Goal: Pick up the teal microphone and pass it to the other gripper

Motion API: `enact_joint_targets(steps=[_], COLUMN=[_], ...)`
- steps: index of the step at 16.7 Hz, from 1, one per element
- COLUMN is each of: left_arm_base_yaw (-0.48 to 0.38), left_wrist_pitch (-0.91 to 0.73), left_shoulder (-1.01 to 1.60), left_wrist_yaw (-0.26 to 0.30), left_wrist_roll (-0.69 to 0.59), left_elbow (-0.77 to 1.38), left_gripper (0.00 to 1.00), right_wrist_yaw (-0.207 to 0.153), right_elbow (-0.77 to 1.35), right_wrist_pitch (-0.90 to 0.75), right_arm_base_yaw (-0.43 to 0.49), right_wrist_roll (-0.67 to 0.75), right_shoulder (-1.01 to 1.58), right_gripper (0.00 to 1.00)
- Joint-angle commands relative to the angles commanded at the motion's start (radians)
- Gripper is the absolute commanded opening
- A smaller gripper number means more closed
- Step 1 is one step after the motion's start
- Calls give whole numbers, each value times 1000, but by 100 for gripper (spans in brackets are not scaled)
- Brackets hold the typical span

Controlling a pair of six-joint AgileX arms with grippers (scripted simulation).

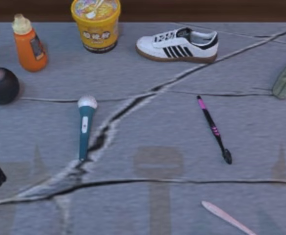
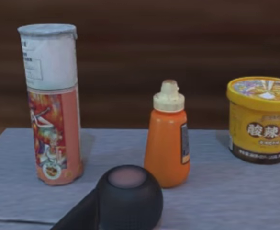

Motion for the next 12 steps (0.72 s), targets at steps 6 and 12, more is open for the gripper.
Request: enact_joint_targets(steps=[6, 12], left_arm_base_yaw=[-30, -132], left_wrist_pitch=[-63, -295], left_shoulder=[104, 577], left_wrist_yaw=[0, -11], left_wrist_roll=[-27, -123], left_elbow=[96, 437], left_gripper=[100, 100], right_wrist_yaw=[0, 0], right_elbow=[0, 0], right_wrist_pitch=[0, 0], right_arm_base_yaw=[0, 0], right_wrist_roll=[0, 0], right_shoulder=[0, 0], right_gripper=[100, 100])
